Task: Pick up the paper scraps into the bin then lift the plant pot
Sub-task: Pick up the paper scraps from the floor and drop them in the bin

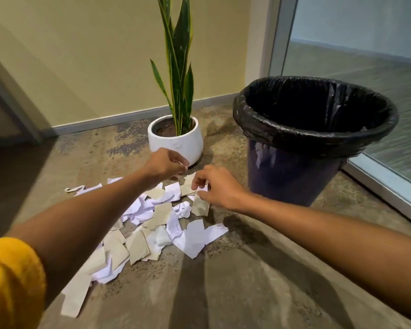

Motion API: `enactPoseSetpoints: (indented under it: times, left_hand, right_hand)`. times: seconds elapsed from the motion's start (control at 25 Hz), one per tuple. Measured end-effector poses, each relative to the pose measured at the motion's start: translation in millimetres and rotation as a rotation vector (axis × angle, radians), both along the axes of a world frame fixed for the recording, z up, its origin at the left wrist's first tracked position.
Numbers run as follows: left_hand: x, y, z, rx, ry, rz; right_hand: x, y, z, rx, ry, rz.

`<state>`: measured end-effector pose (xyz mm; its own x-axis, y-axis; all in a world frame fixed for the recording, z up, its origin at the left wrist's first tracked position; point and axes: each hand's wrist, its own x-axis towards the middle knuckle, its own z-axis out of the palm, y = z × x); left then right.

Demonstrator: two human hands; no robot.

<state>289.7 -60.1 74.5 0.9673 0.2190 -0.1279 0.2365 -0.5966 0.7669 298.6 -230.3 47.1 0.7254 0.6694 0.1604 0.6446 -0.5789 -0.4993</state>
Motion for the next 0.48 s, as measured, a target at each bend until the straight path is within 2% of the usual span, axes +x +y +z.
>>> enactPoseSetpoints:
  times: [0.08, 0.16, 0.24, 0.28, 0.36, 0.48]
  left_hand:
    - [-8.1, 13.4, -26.5, 0.231, 0.172, -0.162]
    - [-18.3, 19.6, -51.6, 0.401, 0.322, -0.311]
    - [-28.2, 16.1, -75.7, 0.560, 0.395, -0.468]
    - [-33.0, 12.7, -88.5, 0.613, 0.425, -0.520]
    - [-40.9, 6.1, -110.9, 0.668, 0.488, -0.519]
    - [-42.3, -0.1, -126.8, 0.637, 0.526, -0.418]
  right_hand:
    - [-1.3, 6.2, -27.6, -0.136, 0.105, -0.009]
    - [-2.1, 11.8, -53.7, -0.374, 0.132, 0.028]
    - [-1.8, 13.1, -75.4, -0.648, 0.130, 0.109]
    - [-0.9, 13.0, -82.7, -0.720, 0.154, 0.138]
    - [2.3, 14.8, -92.6, -0.720, 0.228, 0.120]
    - [2.5, 21.0, -101.9, -0.653, 0.275, -0.058]
